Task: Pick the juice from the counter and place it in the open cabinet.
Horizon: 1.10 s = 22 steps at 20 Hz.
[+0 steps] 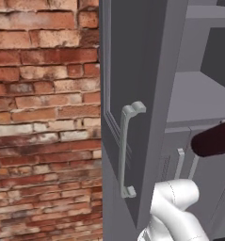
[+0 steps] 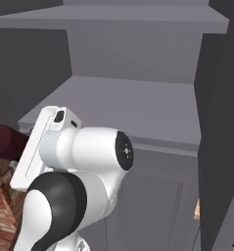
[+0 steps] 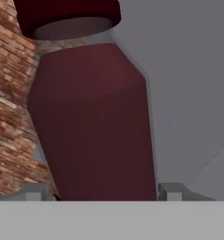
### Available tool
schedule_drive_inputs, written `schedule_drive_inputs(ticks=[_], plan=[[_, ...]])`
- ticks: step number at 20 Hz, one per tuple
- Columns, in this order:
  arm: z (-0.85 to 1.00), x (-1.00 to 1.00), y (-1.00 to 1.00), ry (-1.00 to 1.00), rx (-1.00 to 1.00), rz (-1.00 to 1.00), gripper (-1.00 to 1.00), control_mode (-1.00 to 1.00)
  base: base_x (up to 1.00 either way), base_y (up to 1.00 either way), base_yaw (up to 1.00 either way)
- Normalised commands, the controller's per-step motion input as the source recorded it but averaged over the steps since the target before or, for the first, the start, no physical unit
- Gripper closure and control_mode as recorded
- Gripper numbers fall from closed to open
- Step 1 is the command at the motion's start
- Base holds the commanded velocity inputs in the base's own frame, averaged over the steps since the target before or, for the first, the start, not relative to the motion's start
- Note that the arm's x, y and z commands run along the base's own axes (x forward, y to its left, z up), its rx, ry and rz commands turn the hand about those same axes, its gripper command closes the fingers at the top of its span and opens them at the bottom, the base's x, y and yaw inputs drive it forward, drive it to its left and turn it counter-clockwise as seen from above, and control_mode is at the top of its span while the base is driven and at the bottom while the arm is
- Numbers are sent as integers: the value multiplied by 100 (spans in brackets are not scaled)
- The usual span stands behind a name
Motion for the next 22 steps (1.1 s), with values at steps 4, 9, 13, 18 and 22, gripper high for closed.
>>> schedule_drive_inputs(ticks=[4, 9, 13, 18, 22], plan=[[40, 0, -9, 0, 0, -9, 100, -100, 0, 0, 0], [43, 5, -5, 0, 0, -13, 100, -100, 0, 0, 0], [34, 6, -11, 2, 0, -16, 100, -100, 0, 0, 0], [34, 10, -6, 1, 0, -19, 100, -100, 0, 0, 0], [25, 16, -12, 2, 0, -20, 100, -100, 0, 0, 0]])
